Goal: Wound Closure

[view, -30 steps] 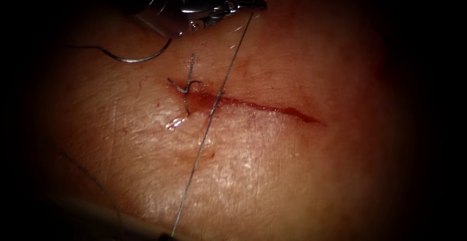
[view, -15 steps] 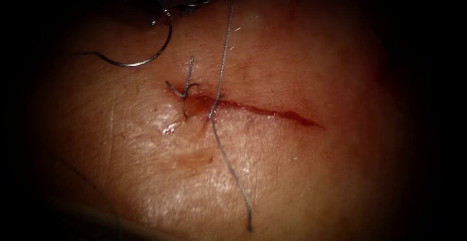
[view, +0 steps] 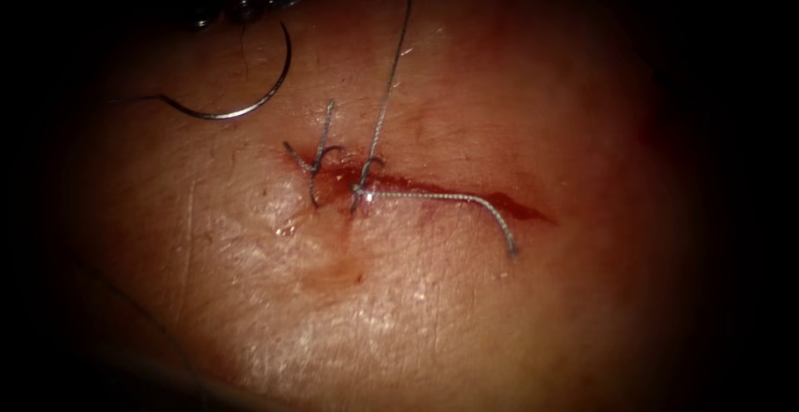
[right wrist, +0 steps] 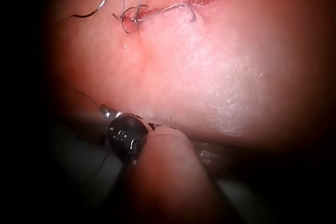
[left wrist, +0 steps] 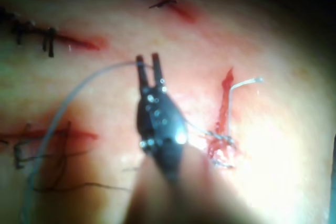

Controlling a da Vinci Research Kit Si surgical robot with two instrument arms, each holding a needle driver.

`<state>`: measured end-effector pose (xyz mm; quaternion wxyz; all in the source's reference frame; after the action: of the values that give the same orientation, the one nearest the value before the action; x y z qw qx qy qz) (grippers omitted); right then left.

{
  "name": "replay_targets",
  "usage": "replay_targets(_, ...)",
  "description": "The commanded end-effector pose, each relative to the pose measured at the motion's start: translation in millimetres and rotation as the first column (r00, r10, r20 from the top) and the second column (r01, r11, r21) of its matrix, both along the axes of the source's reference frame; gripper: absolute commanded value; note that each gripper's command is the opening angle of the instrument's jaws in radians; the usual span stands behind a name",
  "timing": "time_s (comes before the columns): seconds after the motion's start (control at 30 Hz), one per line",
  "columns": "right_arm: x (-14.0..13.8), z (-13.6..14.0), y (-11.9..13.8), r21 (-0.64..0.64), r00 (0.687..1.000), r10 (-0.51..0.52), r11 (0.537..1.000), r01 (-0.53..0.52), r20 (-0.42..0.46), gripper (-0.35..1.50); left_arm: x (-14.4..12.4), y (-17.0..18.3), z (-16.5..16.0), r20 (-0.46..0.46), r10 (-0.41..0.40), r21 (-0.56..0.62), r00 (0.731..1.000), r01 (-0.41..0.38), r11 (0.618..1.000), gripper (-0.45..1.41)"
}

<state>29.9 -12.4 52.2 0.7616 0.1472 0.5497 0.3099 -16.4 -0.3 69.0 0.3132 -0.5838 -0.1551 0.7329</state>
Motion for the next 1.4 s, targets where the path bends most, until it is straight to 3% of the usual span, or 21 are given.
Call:
replay_targets(0.03,0.8,-0.3,0.3,0.000,1.000,-0.007,1.000,0.007,-0.008,0.94,-0.1,-0.5,0.8,-0.003,0.000,0.003,1.000,0.000,1.000,0.22)
replay_targets(0.17,-0.3,-1.0,3.3,0.013,0.999,-0.033,0.999,0.033,-0.032,1.01,0.0,-0.7,1.4,-0.014,-0.006,-0.002,1.000,0.006,1.000,0.24)
replay_targets(0.2,-1.5,-0.9,6.0,0.003,0.999,-0.042,0.999,0.042,-0.033,1.01,0.1,-0.9,1.7,-0.020,-0.009,-0.006,1.000,0.009,1.000,0.22)
replay_targets(0.43,-3.9,1.3,13.8,-0.022,0.999,-0.038,0.999,0.038,-0.006,1.01,0.6,-0.8,2.4,-0.028,-0.010,-0.016,1.000,0.009,1.000,0.34)
replay_targets(0.57,-4.4,4.0,18.3,-0.016,0.997,-0.075,0.997,0.075,0.030,0.99,1.6,-0.8,2.0,-0.024,-0.004,-0.012,1.000,0.003,1.000,0.12)
replay_targets(0.63,-4.2,5.2,19.4,-0.008,0.994,-0.095,0.995,0.095,0.044,0.99,2.0,-1.0,1.8,-0.023,0.000,-0.012,1.000,0.000,1.000,-0.18)
replay_targets(0.67,-3.8,6.5,20.5,0.007,0.992,-0.118,0.993,0.118,0.050,0.99,2.4,-1.5,1.6,-0.017,0.008,-0.011,1.000,-0.008,1.000,-0.45)
replay_targets(0.87,-3.8,10.5,23.9,0.037,0.973,-0.223,0.975,0.221,0.068,0.94,2.8,-4.5,0.1,0.016,0.033,-0.004,0.999,-0.033,0.999,-0.45)
replay_targets(1.03,-5.1,13.5,23.3,0.081,0.925,-0.343,0.939,0.334,0.162,0.93,3.2,-5.5,-1.4,0.029,0.025,-0.031,0.999,-0.024,0.999,-0.45)
replay_targets(1.17,-6.6,16.7,20.2,0.103,0.877,-0.424,0.906,0.411,0.226,0.83,3.6,-5.1,-1.7,0.034,0.012,-0.048,0.999,-0.011,0.999,-0.45)
replay_targets(1.3,-7.5,17.9,18.8,0.087,0.872,-0.433,0.901,0.425,0.230,0.76,3.5,-4.9,-1.6,0.032,0.013,-0.054,0.999,-0.011,0.998,-0.45)
replay_targets(1.4,-7.7,18.5,18.2,0.089,0.863,-0.444,0.896,0.436,0.240,0.61,3.4,-5.0,-1.5,0.029,0.013,-0.061,0.999,-0.011,0.998,-0.45)
